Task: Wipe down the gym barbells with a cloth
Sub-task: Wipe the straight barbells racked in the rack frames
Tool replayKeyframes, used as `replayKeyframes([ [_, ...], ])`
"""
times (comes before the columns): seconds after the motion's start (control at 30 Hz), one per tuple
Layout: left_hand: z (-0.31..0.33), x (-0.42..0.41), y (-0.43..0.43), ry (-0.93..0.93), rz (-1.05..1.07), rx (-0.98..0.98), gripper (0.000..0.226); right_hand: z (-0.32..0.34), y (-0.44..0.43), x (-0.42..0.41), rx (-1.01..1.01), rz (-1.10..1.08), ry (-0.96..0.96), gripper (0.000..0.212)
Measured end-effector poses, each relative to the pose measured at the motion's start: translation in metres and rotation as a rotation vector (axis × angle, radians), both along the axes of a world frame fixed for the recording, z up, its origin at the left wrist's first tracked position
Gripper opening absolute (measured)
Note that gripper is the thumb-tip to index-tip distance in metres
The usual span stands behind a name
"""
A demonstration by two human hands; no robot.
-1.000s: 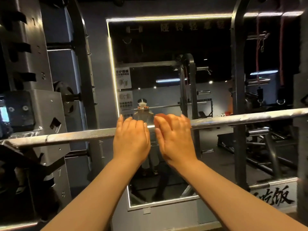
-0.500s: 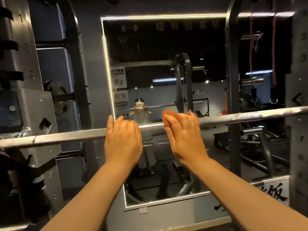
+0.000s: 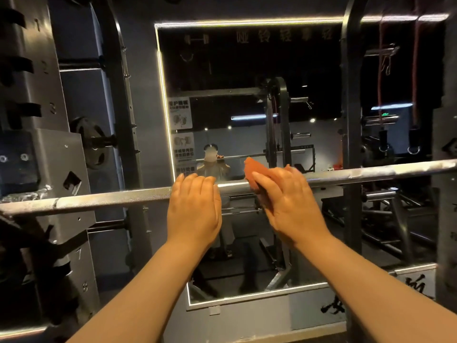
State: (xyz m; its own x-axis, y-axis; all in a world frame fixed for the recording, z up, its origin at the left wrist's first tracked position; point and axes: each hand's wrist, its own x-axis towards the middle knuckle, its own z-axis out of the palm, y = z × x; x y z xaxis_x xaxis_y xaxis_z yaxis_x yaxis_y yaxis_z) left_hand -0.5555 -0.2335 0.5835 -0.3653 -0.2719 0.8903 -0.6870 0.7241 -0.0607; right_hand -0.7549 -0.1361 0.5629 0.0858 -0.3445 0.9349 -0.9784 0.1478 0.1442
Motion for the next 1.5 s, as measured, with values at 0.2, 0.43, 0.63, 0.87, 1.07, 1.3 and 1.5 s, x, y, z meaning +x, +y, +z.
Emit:
replayKeyframes([
  [0.2, 0.005, -0.002, 0.003, -0.003, 0.050, -0.016, 0.042, 0.015, 0.011, -0.013, -0.110, -0.085, -0.372, 0.039],
  [0.43, 0.010, -0.023, 0.012, -0.059, -0.010, -0.012, 0.036, 0.017, 0.004, -0.002, 0.060, 0.012, -0.155, 0.038],
  [0.63, 0.012, -0.020, 0.012, -0.040, -0.035, -0.005, 0.035, 0.008, 0.016, -0.018, -0.122, -0.059, -0.377, 0.040],
  [0.87, 0.010, -0.020, 0.010, -0.027, -0.045, -0.018, 0.036, 0.023, 0.016, -0.015, 0.113, 0.097, -0.145, 0.036],
  [1.07, 0.009, -0.025, 0.011, -0.059, 0.007, -0.008, 0.041, 0.034, 0.020, -0.029, -0.067, -0.108, -0.430, 0.033],
  [1.3, 0.008, -0.043, 0.020, -0.053, -0.002, -0.060, 0.037, 0.001, -0.002, 0.018, 0.034, 0.005, -0.108, 0.052],
  [1.5, 0.009, -0.043, 0.018, -0.044, -0.004, -0.063, 0.035, 0.049, -0.003, 0.014, 0.152, -0.129, -0.140, 0.038],
])
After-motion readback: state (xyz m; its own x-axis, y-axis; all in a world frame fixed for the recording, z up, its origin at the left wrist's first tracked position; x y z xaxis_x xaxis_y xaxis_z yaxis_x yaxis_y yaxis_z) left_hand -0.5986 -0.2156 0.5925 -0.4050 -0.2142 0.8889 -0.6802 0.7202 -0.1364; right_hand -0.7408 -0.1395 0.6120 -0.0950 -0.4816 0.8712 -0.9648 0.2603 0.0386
